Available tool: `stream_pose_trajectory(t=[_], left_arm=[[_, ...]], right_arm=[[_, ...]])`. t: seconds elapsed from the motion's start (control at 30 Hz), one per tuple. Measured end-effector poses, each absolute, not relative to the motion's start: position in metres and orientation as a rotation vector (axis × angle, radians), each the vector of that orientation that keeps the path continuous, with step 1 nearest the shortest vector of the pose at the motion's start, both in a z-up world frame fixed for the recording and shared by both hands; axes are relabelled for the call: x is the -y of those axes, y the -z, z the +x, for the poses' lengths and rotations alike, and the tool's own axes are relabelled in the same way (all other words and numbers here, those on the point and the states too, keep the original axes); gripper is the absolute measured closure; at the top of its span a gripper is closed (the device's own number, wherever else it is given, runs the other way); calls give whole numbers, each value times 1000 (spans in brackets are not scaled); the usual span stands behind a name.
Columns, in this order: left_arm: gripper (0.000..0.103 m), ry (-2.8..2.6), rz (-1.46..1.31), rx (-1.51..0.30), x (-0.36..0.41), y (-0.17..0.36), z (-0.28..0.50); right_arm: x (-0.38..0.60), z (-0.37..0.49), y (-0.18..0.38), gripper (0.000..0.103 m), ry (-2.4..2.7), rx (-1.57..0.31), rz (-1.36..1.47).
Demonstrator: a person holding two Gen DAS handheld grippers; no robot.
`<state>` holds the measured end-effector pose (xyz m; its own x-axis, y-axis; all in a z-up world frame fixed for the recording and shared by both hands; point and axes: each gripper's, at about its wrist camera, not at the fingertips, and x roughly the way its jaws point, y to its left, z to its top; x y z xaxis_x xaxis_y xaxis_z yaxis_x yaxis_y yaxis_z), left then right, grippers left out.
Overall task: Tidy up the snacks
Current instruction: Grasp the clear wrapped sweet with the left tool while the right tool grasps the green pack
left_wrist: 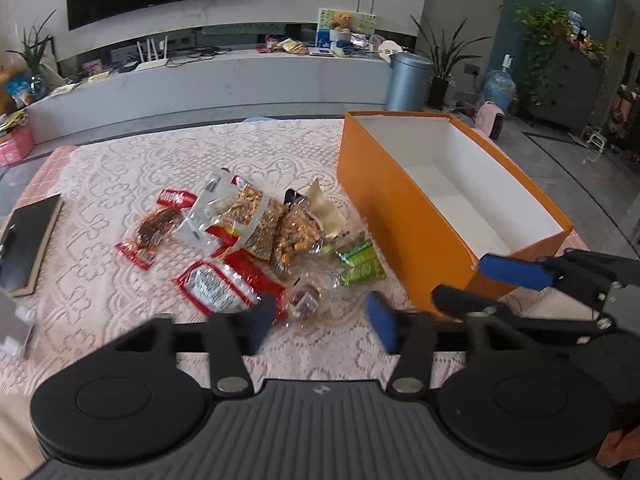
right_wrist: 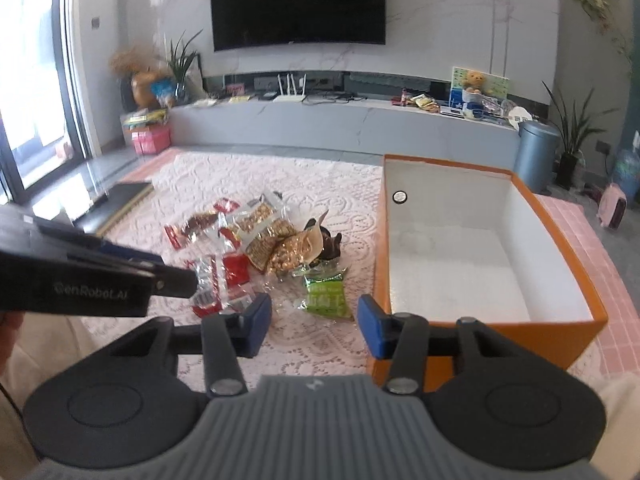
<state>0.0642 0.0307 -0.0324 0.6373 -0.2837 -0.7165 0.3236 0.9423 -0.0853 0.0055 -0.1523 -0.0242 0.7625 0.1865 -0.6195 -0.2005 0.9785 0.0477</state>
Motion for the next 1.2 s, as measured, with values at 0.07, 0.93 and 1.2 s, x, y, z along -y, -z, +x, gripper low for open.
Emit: stream_pose_trajectory(t=[0.07, 0.93, 1.2], left_arm=[[32, 363, 79, -817, -29, 37, 72], [39, 483, 112, -1119, -15, 117, 176], [60, 491, 84, -1148, -21, 127, 176]], right_arm=[[147, 15, 32, 57, -215, -683, -58], [100, 69, 94, 72, -117, -666, -365], [97, 68, 97, 72, -111, -668, -402]])
